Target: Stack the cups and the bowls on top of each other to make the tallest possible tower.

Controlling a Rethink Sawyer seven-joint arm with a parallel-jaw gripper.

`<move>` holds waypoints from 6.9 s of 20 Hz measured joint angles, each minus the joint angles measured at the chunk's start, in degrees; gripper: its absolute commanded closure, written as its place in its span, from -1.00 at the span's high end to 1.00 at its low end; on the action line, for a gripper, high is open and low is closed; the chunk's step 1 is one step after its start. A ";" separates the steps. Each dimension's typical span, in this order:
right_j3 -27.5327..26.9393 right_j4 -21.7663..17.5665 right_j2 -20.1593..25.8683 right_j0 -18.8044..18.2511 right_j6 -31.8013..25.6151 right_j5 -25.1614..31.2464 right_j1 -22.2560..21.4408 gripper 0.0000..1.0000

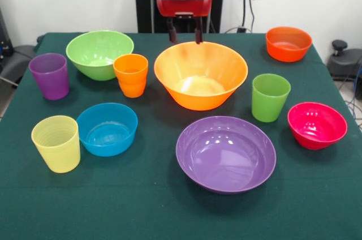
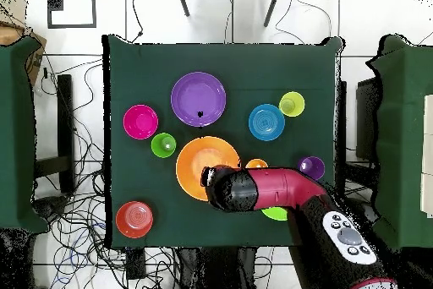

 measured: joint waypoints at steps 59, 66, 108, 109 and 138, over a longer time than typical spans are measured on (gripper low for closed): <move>3.45 -10.65 8.06 -8.55 0.00 4.13 -1.91 1.00; 3.10 -10.65 8.05 -10.49 0.00 5.56 -1.74 1.00; 0.81 -16.95 7.55 -11.42 0.00 5.77 4.97 1.00; 0.81 -16.95 7.55 -11.45 0.00 5.78 4.97 1.00; 1.19 -16.98 10.42 -19.20 0.00 5.78 4.93 1.00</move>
